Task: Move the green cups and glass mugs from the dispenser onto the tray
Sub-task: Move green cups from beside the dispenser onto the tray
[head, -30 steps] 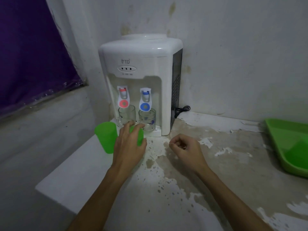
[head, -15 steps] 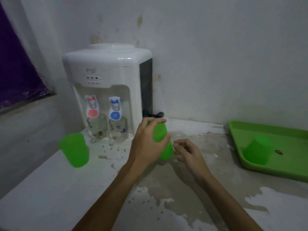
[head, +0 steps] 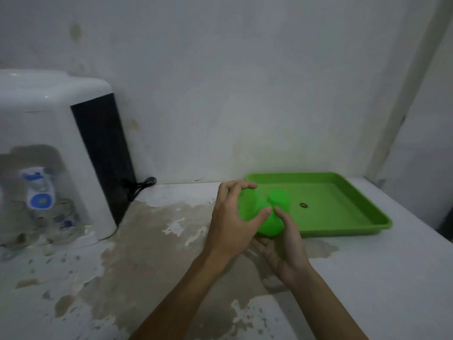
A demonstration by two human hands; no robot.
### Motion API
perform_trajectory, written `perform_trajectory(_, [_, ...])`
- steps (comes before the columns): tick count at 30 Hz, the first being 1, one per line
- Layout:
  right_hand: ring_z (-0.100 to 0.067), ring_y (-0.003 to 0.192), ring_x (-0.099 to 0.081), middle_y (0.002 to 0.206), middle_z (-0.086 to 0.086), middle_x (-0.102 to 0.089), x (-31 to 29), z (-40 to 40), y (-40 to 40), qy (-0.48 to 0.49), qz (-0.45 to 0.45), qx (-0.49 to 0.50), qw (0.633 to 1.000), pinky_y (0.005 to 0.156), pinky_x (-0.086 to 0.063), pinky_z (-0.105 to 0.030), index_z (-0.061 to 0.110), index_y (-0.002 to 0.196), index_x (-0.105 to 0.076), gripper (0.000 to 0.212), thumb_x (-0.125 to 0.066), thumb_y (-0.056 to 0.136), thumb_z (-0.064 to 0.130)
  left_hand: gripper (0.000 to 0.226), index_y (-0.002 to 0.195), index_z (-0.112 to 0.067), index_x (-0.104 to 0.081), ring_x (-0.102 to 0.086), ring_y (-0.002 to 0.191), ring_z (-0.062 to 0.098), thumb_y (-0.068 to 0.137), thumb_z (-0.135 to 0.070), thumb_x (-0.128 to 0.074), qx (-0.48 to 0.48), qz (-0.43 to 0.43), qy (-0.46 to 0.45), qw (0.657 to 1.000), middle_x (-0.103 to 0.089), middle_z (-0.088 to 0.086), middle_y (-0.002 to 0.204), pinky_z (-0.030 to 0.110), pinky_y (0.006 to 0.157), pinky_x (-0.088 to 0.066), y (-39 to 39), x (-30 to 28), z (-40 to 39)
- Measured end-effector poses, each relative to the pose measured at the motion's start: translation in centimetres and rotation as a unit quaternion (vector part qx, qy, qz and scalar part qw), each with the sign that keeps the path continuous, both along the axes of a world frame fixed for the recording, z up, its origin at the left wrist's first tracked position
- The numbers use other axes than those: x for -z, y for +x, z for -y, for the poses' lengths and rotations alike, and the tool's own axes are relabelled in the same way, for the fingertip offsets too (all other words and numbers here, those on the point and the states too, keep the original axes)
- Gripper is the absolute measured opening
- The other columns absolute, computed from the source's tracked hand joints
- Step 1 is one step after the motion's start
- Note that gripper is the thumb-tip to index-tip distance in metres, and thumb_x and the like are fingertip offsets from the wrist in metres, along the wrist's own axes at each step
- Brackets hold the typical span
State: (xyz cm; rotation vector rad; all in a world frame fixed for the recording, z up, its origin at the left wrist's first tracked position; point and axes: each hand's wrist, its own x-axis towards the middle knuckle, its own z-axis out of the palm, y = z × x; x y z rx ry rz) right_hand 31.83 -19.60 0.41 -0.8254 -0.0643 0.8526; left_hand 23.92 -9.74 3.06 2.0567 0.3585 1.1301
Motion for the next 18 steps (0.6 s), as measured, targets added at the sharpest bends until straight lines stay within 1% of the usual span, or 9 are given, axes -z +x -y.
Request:
perform_trajectory(3, [-0.029, 0.105, -0.069, 0.124, -0.016, -0.074, 0.7, 2.3, 2.7, -0.033, 0.032, 0.065, 0.997, 0.081, -0.057, -0.042, 0.012, 0.128, -0.066, 0.045, -0.062, 0.092, 0.039, 0.045, 0.116, -0.035, -0.064, -0.058, 0.112, 0.003, 0.076, -0.046, -0.080, 0.049, -0.014, -0.022, 0.998, -0.054, -0.012, 0.117, 0.025, 0.093, -0.051, 2.1, 0.7, 1.5])
perform_trajectory(5, [-0.029, 0.109, -0.067, 0.130, -0.016, -0.070, 1.0, 3.6, 4.4, -0.071, 0.064, 0.125, 0.988, 0.073, -0.055, -0.038, 0.016, 0.134, -0.062, 0.065, -0.072, 0.078, 0.046, 0.042, 0.115, -0.038, -0.063, -0.058, 0.112, 0.001, 0.078, -0.057, -0.072, 0.073, -0.018, -0.044, 0.996, -0.055, -0.014, 0.117, 0.024, 0.087, -0.052, 3.3, 0.9, 2.3])
perform_trajectory(6, [-0.027, 0.112, -0.067, 0.133, -0.014, -0.068, 0.9, 4.3, 5.1, -0.087, 0.079, 0.161, 0.980, 0.074, -0.055, -0.039, 0.018, 0.138, -0.058, 0.073, -0.075, 0.073, 0.047, 0.041, 0.115, -0.038, -0.063, -0.057, 0.114, 0.000, 0.080, -0.060, -0.067, 0.076, -0.021, -0.049, 0.996, -0.055, -0.014, 0.117, 0.023, 0.087, -0.051, 3.8, 1.1, 2.6])
perform_trajectory(8, [-0.026, 0.119, -0.064, 0.137, -0.007, -0.064, 0.5, 5.7, 6.7, -0.119, 0.128, 0.243, 0.954, 0.089, -0.057, -0.044, 0.025, 0.138, -0.053, 0.069, -0.078, 0.076, 0.041, 0.040, 0.115, -0.038, -0.063, -0.055, 0.116, 0.000, 0.083, -0.062, -0.060, 0.070, -0.033, -0.046, 0.996, -0.054, -0.014, 0.118, 0.025, 0.091, -0.049, 4.7, 1.6, 2.8])
perform_trajectory(10, [-0.026, 0.123, -0.061, 0.138, -0.006, -0.061, 0.1, 6.9, 8.3, -0.145, 0.189, 0.302, 0.923, 0.104, -0.052, -0.051, 0.032, 0.127, -0.056, 0.052, -0.079, 0.080, 0.034, 0.034, 0.115, -0.037, -0.062, -0.053, 0.119, 0.004, 0.087, -0.056, -0.064, 0.053, -0.060, -0.028, 0.996, -0.050, -0.014, 0.120, 0.027, 0.096, -0.045, 5.8, 2.3, 2.4])
perform_trajectory(12, [-0.027, 0.124, -0.060, 0.136, -0.006, -0.061, -0.4, 7.5, 9.3, -0.171, 0.259, 0.331, 0.891, 0.105, -0.051, -0.052, 0.035, 0.121, -0.059, 0.047, -0.081, 0.080, 0.034, 0.030, 0.117, -0.033, -0.061, -0.051, 0.121, 0.007, 0.090, -0.042, -0.070, 0.032, -0.090, 0.001, 0.995, -0.047, -0.011, 0.122, 0.026, 0.099, -0.041, 6.6, 3.1, 1.8])
perform_trajectory(15, [-0.024, 0.120, -0.062, 0.131, -0.003, -0.064, -0.8, 7.5, 10.8, -0.220, 0.341, 0.339, 0.849, 0.102, -0.053, -0.051, 0.040, 0.122, -0.061, 0.059, -0.081, 0.068, 0.052, 0.036, 0.122, -0.031, -0.061, -0.047, 0.119, 0.006, 0.088, -0.034, -0.075, 0.020, -0.129, 0.000, 0.991, -0.043, -0.009, 0.124, 0.022, 0.097, -0.036, 7.7, 4.1, 1.4])
perform_trajectory(16, [-0.022, 0.121, -0.061, 0.131, -0.002, -0.063, -0.8, 7.3, 11.2, -0.234, 0.371, 0.335, 0.834, 0.103, -0.052, -0.048, 0.040, 0.126, -0.061, 0.063, -0.082, 0.068, 0.052, 0.039, 0.123, -0.031, -0.060, -0.046, 0.118, 0.007, 0.087, -0.033, -0.076, 0.018, -0.138, -0.009, 0.990, -0.042, -0.008, 0.124, 0.021, 0.095, -0.036, 8.0, 4.4, 1.3])
perform_trajectory(18, [-0.016, 0.122, -0.054, 0.132, -0.001, -0.059, -0.8, 6.8, 11.7, -0.262, 0.429, 0.323, 0.802, 0.108, -0.045, -0.038, 0.030, 0.134, -0.060, 0.063, -0.084, 0.076, 0.039, 0.043, 0.124, -0.033, -0.058, -0.049, 0.114, 0.009, 0.086, -0.032, -0.078, 0.012, -0.150, -0.011, 0.988, -0.043, -0.006, 0.125, 0.022, 0.091, -0.038, 8.5, 4.9, 1.2])
